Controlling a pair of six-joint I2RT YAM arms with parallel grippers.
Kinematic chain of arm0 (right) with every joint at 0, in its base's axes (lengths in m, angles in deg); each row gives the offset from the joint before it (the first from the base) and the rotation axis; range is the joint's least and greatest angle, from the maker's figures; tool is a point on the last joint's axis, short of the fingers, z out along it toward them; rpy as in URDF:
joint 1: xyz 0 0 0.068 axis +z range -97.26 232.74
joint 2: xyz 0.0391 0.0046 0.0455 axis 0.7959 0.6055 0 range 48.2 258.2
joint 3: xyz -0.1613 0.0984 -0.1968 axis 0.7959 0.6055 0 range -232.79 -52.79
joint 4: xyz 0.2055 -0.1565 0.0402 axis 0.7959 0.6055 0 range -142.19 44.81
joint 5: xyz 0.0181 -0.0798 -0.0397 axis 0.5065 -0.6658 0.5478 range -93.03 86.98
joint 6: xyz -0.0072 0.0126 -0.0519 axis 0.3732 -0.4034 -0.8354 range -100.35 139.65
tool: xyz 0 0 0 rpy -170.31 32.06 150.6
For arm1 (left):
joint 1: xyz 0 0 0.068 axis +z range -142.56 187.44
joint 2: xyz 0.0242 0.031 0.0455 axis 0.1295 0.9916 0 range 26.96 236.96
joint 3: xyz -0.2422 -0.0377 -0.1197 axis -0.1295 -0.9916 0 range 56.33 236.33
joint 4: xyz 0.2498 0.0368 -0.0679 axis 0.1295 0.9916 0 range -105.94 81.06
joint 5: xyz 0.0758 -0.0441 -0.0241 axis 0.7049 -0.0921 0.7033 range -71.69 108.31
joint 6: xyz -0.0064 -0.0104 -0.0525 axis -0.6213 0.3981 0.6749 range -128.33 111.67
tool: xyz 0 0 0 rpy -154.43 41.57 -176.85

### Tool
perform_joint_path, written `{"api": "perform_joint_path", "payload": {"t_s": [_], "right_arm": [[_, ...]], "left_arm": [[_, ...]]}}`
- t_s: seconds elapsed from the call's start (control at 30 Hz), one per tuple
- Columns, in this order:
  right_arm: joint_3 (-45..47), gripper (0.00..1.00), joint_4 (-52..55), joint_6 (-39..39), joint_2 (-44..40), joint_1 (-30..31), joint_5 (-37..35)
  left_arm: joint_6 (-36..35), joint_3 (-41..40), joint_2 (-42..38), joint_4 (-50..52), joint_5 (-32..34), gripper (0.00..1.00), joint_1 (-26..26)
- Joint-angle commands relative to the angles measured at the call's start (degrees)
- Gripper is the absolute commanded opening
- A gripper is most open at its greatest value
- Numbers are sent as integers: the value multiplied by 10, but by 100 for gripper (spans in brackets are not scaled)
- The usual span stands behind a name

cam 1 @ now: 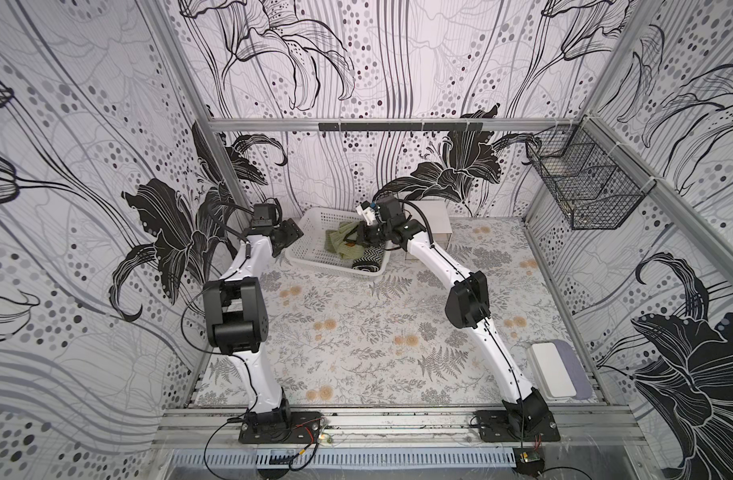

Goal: Roll up the scarf and place it into the basket
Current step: Place the scarf in the basket.

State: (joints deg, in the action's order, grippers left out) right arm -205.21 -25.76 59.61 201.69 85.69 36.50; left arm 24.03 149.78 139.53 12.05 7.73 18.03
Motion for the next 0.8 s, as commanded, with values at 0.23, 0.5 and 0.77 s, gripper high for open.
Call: {"api": "perform_joint_path", "payload": {"t_s": [0.23, 0.5, 0.77], "right_arm": [[62, 0, -43, 23, -42, -1, 48], [342, 0, -66, -25, -192, 21, 47], [445, 0, -80, -37, -297, 37, 17]], "left_arm": [[-24, 64, 89, 42, -48, 78, 12], [34, -167, -71, 2, -23, 78, -14], [63, -309, -253, -9, -30, 78, -85]]}}
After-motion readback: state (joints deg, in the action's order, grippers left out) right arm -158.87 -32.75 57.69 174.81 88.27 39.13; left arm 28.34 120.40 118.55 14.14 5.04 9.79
